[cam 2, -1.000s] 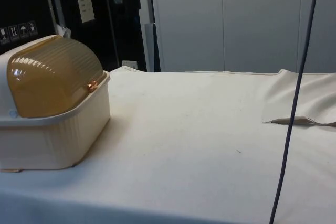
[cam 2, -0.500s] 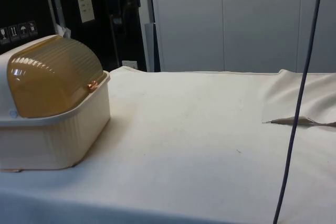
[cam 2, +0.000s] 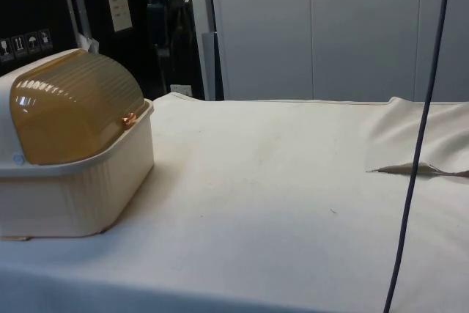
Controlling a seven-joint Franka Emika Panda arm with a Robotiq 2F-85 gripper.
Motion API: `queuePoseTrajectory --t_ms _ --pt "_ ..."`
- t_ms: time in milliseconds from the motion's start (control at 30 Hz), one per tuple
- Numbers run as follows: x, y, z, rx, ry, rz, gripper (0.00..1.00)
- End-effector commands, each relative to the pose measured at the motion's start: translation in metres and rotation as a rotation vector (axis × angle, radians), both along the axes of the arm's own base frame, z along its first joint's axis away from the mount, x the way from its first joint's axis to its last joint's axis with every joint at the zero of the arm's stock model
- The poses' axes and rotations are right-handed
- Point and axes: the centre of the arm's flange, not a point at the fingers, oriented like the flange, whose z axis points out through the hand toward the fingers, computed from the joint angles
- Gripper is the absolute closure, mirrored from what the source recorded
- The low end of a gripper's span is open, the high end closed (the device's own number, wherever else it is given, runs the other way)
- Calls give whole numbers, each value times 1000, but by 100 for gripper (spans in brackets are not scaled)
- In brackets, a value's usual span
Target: Open the lid, then close it.
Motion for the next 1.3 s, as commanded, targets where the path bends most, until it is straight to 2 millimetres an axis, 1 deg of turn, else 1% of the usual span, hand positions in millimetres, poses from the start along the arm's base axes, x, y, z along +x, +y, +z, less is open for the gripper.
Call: queuePoseTrajectory --t_ms 0,33,200,267,300,367,600,633,900,933,1033,1067,1267 --pt "0 1 -1 3 -4 0 0" --pt "1 6 -6 16 -18 5 0" --pt "5 13 -14 19 -35 13 0" --pt "5 15 -15 19 -36 16 0" --pt "5 12 -14 9 -28 14 0" --pt "8 19 -21 21 -42 20 0" --pt "14 28 -33 16 -55 32 0" --pt "13 26 -33 10 -50 32 0" --pt "24 34 -45 14 -72 40 0" --pt "23 33 -43 9 -70 41 0" --pt "27 36 -47 13 -78 43 1" --pt "29 37 -49 12 -78 44 9" --pt "30 36 -51 7 -74 46 40"
